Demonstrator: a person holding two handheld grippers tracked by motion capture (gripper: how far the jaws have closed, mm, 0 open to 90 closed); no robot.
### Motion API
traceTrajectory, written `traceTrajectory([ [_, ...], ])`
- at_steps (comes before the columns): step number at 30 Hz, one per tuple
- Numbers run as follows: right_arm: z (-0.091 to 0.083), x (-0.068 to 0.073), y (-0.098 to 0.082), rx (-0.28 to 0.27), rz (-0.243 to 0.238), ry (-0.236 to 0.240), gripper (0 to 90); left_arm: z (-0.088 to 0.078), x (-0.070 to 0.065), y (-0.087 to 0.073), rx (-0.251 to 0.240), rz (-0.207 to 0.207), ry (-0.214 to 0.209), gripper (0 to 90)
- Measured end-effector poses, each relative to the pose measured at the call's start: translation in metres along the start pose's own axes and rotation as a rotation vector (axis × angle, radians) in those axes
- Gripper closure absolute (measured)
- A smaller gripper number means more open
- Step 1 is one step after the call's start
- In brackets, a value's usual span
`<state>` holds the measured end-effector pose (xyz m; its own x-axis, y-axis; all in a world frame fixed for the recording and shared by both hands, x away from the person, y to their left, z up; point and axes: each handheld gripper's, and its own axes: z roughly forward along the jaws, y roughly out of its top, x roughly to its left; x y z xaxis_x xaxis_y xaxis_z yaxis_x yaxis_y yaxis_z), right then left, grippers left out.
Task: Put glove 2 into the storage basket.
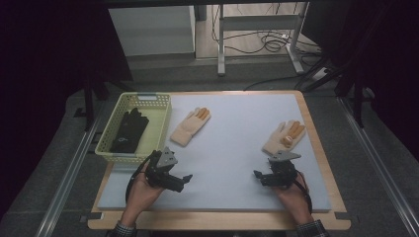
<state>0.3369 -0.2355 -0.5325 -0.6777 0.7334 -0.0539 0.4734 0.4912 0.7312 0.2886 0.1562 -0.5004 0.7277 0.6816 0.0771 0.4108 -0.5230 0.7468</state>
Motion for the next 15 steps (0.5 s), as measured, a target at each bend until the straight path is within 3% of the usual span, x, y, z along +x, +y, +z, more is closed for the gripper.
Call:
traceTrajectory([
  [8,0.0,0.0,0.0,0.0,0.001,0.0,22.5,0.026,0.001,-0.024,0.053,-0.037,0.011,0.5],
  [12,0.0,0.0,0.0,0.0,0.0,0.0,22.5,0.035,0.004,-0.034,0.078,-0.057,0.001,0.4],
  [15,0.0,0.0,0.0,0.0,0.001,0.001,22.5,0.036,0.009,-0.036,0.075,-0.104,-0.032,0.0],
])
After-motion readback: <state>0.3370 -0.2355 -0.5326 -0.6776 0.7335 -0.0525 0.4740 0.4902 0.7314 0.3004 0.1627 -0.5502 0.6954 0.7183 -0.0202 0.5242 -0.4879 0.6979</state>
